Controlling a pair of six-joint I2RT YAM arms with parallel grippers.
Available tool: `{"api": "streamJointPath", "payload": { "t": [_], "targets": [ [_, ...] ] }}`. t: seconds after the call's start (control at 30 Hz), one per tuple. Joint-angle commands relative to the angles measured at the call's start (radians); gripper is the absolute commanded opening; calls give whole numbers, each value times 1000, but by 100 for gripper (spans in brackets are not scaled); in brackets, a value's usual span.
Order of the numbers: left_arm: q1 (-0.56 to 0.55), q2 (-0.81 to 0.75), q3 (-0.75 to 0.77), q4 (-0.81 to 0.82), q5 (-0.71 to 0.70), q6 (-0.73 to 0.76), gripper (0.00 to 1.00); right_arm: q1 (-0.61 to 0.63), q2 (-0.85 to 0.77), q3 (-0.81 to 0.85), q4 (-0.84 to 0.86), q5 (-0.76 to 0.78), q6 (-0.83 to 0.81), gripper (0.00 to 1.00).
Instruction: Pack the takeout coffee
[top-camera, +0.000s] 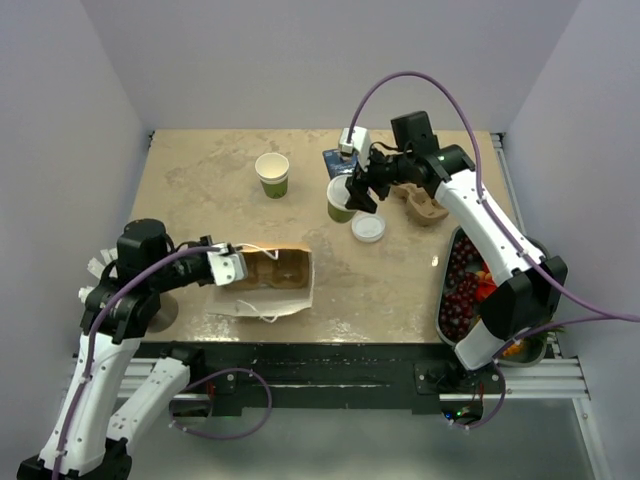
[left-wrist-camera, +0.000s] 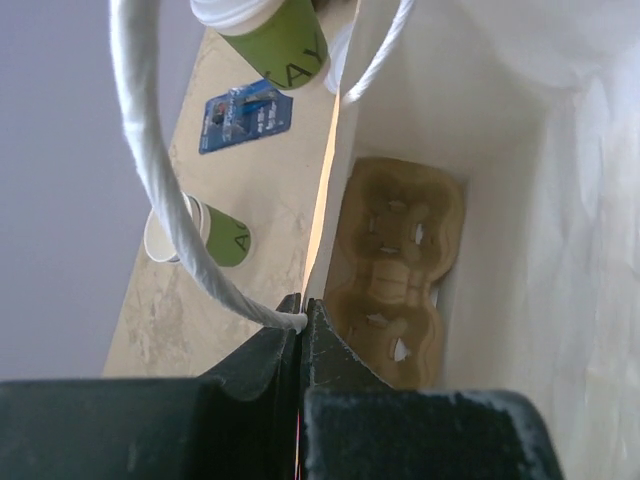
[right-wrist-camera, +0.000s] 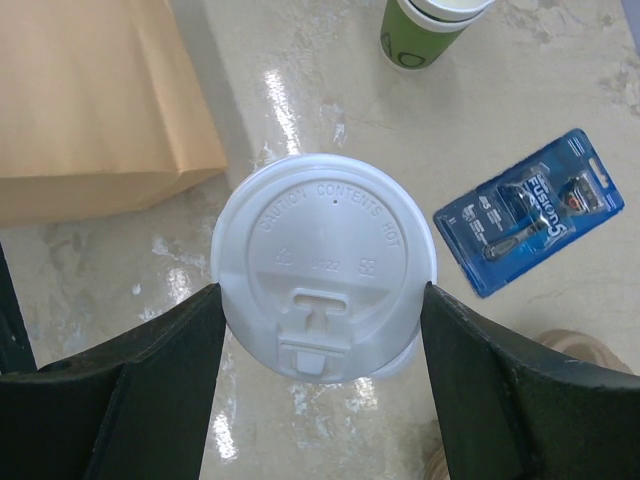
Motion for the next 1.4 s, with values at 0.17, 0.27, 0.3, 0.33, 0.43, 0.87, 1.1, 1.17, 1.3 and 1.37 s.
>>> {"api": "streamJointPath", "payload": {
  "t": [0.17,0.27,0.3,0.33,0.43,0.87,1.1,1.17,1.3,1.37],
  "targets": [
    [-5,83,-24,47,1,-113,0,4,-32,121,42,-23,74,0],
    [-5,188,29,34,61,-248,0,4,-49,211,16,-68,117,0],
    [-5,213,53,28,81,-281,0,6,-68,240,11,-80,131,0],
    [-5,233,59,40,105,-316,0,6,-76,256,5,-123,141,0],
    [-3,255,50,126,138,-472,0,4,-124,285,11,-164,186,0],
    [-2,302,182,137,78,-491,0,9,-250,299,50,-254,255,0],
    [0,322,179,135,86,-485,0,65,-248,276,63,-297,229,0],
    [-2,327,174,132,84,-480,0,71,-251,273,16,-309,172,0],
    [-2,329,148,146,78,-497,0,104,-266,273,-96,-323,63,0],
    [0,327,139,155,80,-506,0,125,-277,267,-147,-312,19,0]
  ]
}}
